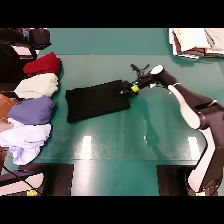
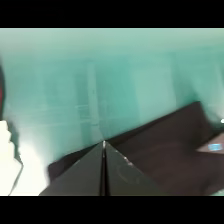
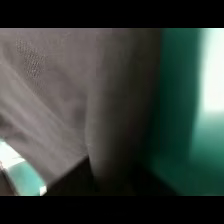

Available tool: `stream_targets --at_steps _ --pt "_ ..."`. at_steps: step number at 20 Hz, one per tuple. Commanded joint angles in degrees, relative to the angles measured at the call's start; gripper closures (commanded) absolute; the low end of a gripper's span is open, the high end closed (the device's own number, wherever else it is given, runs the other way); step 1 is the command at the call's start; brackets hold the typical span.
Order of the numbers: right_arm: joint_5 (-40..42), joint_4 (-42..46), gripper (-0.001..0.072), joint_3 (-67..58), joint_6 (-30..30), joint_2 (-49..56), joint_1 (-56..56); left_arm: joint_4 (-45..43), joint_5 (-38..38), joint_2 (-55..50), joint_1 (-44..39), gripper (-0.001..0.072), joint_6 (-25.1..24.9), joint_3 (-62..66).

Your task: Fold the shirts.

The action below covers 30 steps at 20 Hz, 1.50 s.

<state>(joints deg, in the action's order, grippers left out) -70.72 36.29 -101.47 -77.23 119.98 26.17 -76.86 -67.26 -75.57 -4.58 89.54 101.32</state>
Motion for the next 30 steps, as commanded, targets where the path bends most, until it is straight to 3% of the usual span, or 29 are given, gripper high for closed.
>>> stream_targets --at_steps 1,5,9,19,24,27,30 --pt "-2.84 -0.13 0.0697 -7.15 0.17 4.15 3.52 2.45 -0.76 -0.02 -0.11 0.0686 0.0 -0.07" --pt "-4.33 0.42 0.0698 -9.2 0.13 0.94 -0.39 2.03 -1.2 0.0 -3.15 0.0686 -0.09 -0.07" --pt "-3.26 9.51 0.0697 -1.88 -0.2 -11.1 -11.28 1.95 -1.18 0.0 -9.27 0.0686 -1.55 -0.07" --pt "4.0 22.36 0.0697 24.41 -3.87 -45.03 -59.06 2.32 -0.48 -0.02 -13.9 0.0686 -0.68 -0.07" --pt "6.32 22.43 0.0697 36.15 -3.85 -51.19 -76.28 2.34 0.76 0.0 -13.9 0.0686 0.68 -0.07" --pt "6.16 22.64 0.0697 40.89 -3.78 -51.34 -79.32 2.32 0.7 0.0 -13.9 0.0686 0.66 -0.07" --pt "4.83 28.87 0.0675 40.87 -3.43 -51.3 -79.47 2.32 0.63 0.0 -13.9 0.0685 0.63 -0.07"
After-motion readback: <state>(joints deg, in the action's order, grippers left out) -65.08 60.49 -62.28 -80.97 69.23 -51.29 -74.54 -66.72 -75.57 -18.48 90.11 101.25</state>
